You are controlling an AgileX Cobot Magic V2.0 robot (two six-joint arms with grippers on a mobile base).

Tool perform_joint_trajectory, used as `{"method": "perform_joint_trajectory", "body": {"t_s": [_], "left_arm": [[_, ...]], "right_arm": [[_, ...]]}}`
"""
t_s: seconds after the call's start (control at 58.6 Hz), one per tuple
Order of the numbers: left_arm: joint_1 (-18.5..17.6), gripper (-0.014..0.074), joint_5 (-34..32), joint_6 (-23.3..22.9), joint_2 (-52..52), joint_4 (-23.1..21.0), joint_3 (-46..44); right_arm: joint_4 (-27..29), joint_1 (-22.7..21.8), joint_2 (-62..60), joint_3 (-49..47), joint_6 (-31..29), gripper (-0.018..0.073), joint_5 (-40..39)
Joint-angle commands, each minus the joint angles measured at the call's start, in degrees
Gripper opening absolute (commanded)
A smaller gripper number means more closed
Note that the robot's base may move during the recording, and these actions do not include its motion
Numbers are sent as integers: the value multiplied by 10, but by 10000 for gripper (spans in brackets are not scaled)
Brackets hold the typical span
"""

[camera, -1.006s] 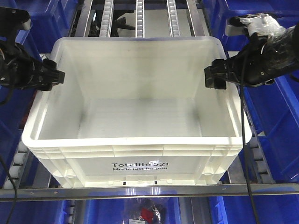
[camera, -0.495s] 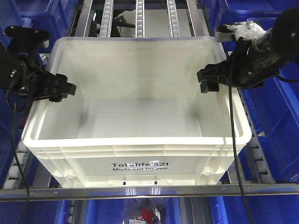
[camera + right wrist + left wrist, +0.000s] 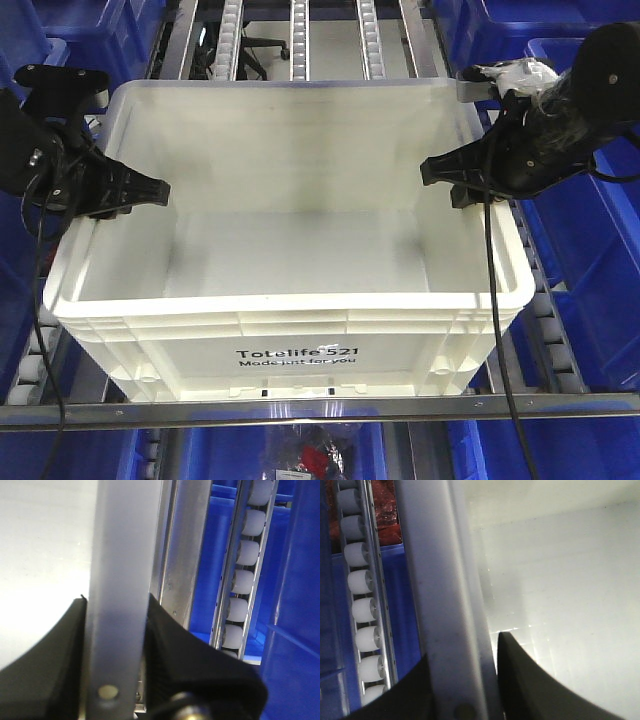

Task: Move bin from left to right shelf
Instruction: 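Close both grippers on the tote's side walls, then lift and pull the gripped tote off the shelf toward the robot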

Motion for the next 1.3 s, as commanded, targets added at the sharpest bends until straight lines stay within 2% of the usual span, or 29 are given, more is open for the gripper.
{"method": "perform_joint_trajectory", "body": {"t_s": [0.0, 0.171, 0.341, 0.546, 0.785, 0.938, 1.075, 1.177, 1.279], "left_arm": [[1, -8, 18, 11, -16, 24, -16], [1, -8, 62, 12, -24, 13, -33], [-3, -6, 136, -61, -45, 9, -79], [-27, -6, 146, -78, -86, 8, -80], [-48, -6, 173, -105, -120, 9, -80], [-68, -6, 199, -106, -137, 9, -79], [-85, -6, 208, -136, -149, 16, -75], [-101, -6, 195, -154, -169, 32, -50], [-113, -6, 181, -168, -194, 39, -13]], "right_arm": [[-2, 0, -22, -19, -6, -8, -15], [-6, 0, -38, -27, 18, -6, -1], [-17, 1, -67, -40, 35, -4, 30], [-55, 1, -125, -40, 83, -3, 35], [-60, 1, -169, -38, 83, -3, 72], [-85, 37, -202, 3, 100, -3, 56], [-101, 75, -237, 78, 137, -3, 13], [-121, 89, -255, 108, 174, -3, 9], [-139, 93, -266, 110, 186, -3, 26]]}}
